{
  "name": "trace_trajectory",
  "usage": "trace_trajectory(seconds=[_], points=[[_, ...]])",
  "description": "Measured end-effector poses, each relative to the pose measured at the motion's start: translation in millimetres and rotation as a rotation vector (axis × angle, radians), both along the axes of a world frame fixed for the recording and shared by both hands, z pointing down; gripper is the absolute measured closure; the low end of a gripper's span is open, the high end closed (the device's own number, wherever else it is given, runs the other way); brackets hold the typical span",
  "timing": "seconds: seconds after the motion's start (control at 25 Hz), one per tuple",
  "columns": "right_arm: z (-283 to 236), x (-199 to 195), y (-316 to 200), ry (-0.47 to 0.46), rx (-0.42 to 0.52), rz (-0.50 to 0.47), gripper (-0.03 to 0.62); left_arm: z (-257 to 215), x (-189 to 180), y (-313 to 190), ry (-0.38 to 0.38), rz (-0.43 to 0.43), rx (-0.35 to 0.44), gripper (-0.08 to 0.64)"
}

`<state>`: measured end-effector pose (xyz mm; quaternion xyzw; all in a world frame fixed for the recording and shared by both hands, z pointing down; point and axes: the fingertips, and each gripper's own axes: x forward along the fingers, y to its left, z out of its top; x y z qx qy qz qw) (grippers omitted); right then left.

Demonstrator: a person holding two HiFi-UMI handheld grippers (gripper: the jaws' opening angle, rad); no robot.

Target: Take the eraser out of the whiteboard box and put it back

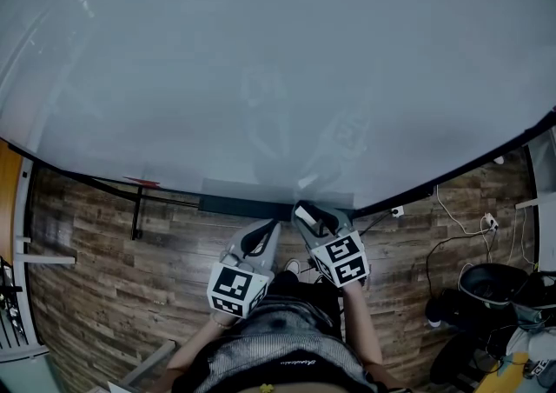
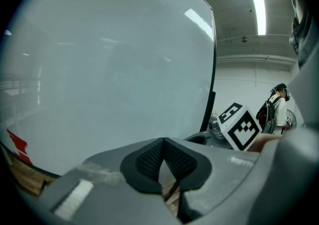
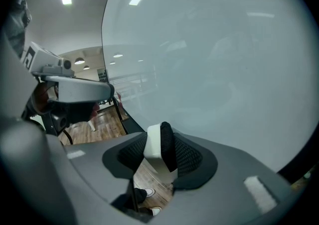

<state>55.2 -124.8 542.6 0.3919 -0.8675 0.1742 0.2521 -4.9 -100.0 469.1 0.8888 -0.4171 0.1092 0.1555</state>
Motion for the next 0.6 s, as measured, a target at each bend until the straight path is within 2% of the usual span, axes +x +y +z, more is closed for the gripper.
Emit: trace_trajectory(seconds=[0.6], points=[[-0.5, -1.7, 0.1, -0.006, 0.009, 0.000, 0.422, 1.1, 2.0, 1.1, -0.008, 0.000, 0.006, 0.560]])
